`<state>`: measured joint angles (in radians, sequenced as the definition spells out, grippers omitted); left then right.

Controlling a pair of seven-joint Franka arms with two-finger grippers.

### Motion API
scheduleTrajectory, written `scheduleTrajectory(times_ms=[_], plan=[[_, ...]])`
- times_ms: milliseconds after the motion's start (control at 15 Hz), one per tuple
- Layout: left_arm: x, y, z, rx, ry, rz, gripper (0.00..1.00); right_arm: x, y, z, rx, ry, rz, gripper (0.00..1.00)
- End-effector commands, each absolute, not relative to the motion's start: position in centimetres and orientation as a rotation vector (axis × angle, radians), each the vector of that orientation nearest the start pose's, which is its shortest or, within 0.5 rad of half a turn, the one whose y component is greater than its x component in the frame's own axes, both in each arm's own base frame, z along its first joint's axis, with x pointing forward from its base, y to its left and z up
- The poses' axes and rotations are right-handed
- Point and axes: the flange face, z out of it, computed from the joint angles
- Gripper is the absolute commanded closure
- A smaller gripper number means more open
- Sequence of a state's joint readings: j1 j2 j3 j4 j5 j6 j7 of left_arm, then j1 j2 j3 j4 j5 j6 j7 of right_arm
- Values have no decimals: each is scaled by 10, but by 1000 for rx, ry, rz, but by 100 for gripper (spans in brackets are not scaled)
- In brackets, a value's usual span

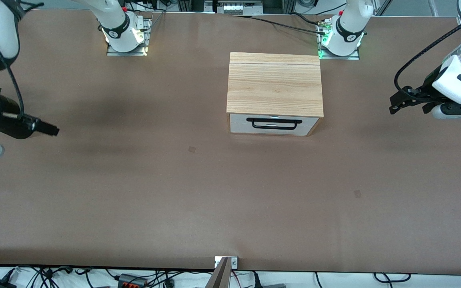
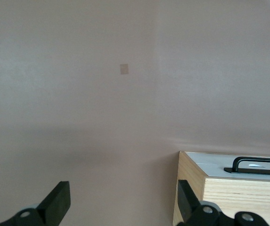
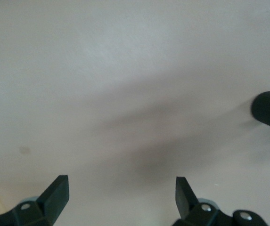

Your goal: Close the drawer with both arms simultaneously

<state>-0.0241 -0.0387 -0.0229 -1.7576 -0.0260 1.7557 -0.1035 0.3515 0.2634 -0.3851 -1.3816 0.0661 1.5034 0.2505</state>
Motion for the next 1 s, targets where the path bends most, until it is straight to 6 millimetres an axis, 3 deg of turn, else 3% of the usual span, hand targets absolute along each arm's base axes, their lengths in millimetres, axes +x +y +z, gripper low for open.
scheduleTrajectory(times_ms=[0, 133, 400, 933], plan=[[546, -30, 578, -3183, -104, -80, 0, 579, -1, 563, -3161, 261, 205, 0], [544, -34, 579, -3183, -87, -80, 0, 557, 3, 554, -3161, 130, 245, 0], [539, -34, 585, -3182, -73, -73, 0, 542, -4, 552, -3175, 119, 166, 0], [535, -37, 587, -3136, -40, -39, 0, 539, 4, 549, -3193, 81, 160, 0]])
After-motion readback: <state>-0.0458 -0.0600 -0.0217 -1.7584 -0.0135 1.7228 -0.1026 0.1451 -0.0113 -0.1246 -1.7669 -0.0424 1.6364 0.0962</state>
